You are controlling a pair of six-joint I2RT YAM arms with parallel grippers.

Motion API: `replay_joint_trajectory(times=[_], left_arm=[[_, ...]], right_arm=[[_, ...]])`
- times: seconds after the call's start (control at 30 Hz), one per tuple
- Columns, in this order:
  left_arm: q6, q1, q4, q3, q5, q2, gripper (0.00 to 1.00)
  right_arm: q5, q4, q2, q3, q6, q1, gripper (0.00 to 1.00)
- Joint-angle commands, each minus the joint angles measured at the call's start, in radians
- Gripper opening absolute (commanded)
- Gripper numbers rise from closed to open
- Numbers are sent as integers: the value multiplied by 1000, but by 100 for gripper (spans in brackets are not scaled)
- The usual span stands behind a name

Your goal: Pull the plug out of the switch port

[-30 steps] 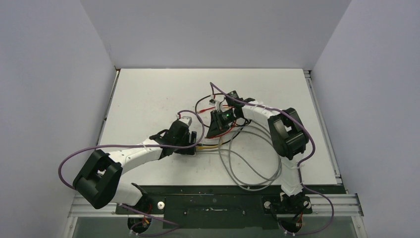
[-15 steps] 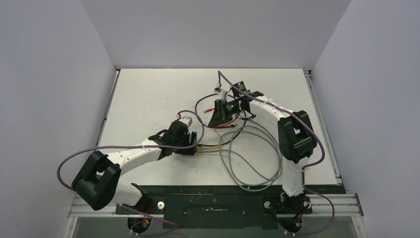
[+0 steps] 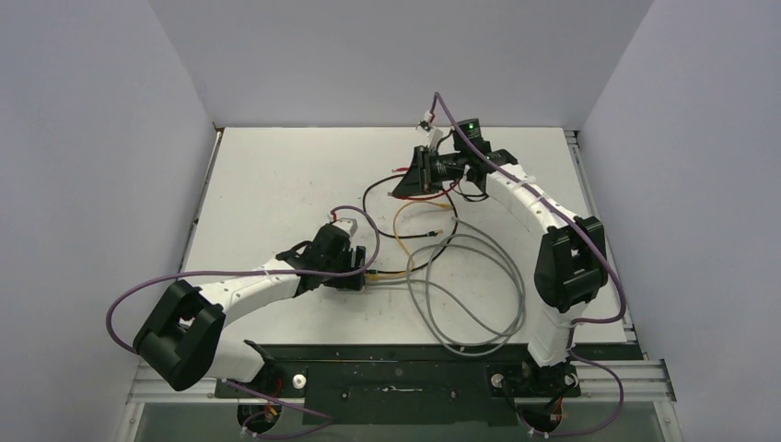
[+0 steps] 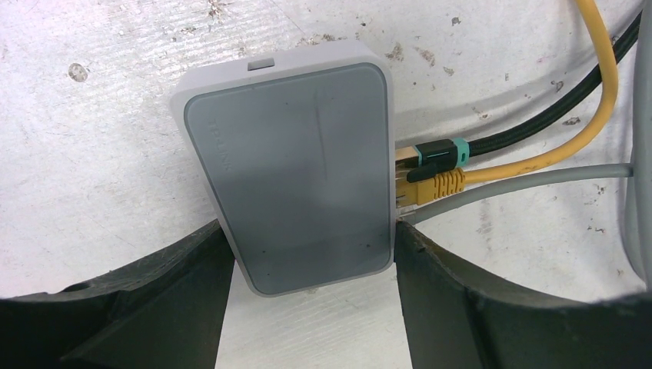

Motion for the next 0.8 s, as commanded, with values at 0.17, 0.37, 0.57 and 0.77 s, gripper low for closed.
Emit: replay_joint_trajectory(times=[0.17, 0.37, 0.57, 0.77], left_arm=[[4, 4, 3, 26, 21, 2, 26], [-2, 4, 4, 22, 20, -1, 34], [-2, 4, 5, 27, 26, 10, 35], [1, 4, 3, 36, 25, 22, 36]], right_arm=[[47, 29, -72, -49, -12, -30, 5], [110, 71, -61, -208, -36, -25, 5], [196, 69, -29, -291, -70, -16, 13], [321, -34, -41, -270, -158, -6, 41]])
